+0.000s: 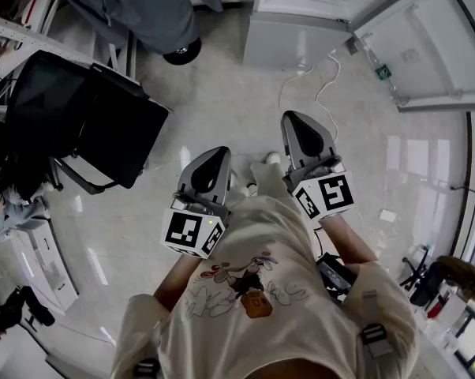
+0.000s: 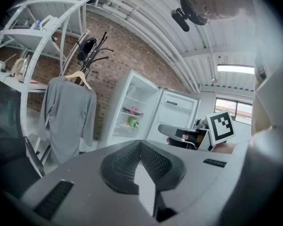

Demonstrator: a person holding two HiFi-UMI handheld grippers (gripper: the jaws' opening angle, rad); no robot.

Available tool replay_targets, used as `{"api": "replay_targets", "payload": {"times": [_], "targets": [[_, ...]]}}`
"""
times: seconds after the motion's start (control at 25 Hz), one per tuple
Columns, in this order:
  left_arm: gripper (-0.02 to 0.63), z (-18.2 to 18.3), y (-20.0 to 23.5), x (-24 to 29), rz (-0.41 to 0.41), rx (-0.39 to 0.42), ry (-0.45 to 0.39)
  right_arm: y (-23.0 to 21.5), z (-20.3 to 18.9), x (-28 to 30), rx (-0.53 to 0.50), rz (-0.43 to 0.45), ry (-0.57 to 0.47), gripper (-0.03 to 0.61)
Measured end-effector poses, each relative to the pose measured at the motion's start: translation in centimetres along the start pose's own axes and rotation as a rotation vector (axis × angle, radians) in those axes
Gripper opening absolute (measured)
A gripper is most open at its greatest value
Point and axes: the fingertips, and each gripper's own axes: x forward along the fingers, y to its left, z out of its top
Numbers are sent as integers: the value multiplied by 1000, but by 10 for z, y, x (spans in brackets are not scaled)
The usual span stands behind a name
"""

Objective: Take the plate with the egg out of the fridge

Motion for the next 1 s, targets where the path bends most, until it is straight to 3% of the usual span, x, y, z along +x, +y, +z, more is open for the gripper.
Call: {"api": "replay_targets", "payload": {"times": [0.36, 0.76, 1.0], "targets": [[9, -11, -34, 2, -33, 4, -11, 7, -10, -27, -43, -10, -1, 6], [9, -24, -22, -16, -12, -25, -3, 26, -51, -55, 82, -44, 40, 6], [9, -37, -44, 9, -76, -29, 58, -1, -61, -79, 106, -97, 65, 6]]}}
